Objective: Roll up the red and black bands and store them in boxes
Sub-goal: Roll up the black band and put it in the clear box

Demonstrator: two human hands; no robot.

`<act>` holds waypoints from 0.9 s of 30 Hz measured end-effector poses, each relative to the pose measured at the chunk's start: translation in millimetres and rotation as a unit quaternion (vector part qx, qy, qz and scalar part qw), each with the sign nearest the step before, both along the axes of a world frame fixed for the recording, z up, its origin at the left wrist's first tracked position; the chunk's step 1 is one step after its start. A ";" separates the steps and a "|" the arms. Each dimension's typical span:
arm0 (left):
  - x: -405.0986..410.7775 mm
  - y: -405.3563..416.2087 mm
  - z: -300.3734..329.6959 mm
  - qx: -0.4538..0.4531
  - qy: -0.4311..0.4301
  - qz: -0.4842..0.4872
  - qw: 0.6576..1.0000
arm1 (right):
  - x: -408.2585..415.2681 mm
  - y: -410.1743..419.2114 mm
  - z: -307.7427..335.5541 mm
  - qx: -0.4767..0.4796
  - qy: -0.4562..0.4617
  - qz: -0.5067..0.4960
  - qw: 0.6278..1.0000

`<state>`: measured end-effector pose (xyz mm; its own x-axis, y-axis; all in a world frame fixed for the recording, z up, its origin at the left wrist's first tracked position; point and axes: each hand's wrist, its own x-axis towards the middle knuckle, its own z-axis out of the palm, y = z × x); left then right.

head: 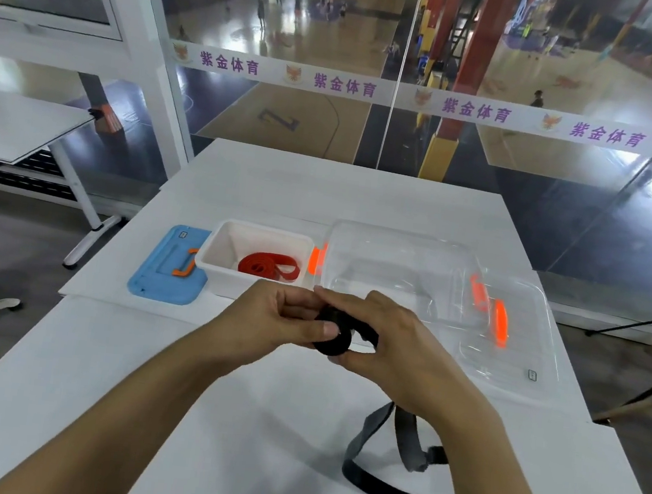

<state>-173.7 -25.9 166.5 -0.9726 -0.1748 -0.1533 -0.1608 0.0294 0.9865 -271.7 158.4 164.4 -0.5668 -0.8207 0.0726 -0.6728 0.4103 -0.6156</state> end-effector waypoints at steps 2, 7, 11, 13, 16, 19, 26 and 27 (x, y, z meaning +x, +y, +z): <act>0.6 5.7 -2.1 0.020 0.025 0.050 0.998 | 1.2 0.0 -1.1 -0.031 0.004 -0.021 0.999; -2.5 26.0 -12.0 0.127 0.062 0.154 0.978 | 8.2 -1.3 -11.0 -0.119 -0.036 -0.071 0.990; -6.4 36.9 -14.2 0.199 0.053 0.226 0.952 | 25.1 -11.8 -25.4 -0.176 -0.021 -0.138 0.975; -7.1 39.7 -15.2 0.204 0.049 0.237 0.948 | 34.3 -19.6 -33.2 -0.197 -0.001 -0.182 0.963; -7.0 47.3 -17.6 0.197 0.034 0.229 0.953 | 40.6 -29.7 -42.3 -0.209 -0.004 -0.238 0.949; -5.0 49.9 -21.0 0.187 0.003 0.211 0.960 | 36.4 -30.5 -45.7 -0.189 0.005 -0.239 0.952; 5.4 11.3 -9.9 0.120 -0.023 0.072 0.990 | -4.6 -4.8 -14.1 -0.068 -0.033 -0.022 0.997; 5.6 5.9 -4.8 0.096 -0.014 0.050 0.994 | -7.3 -3.0 -6.8 -0.046 -0.031 0.001 0.998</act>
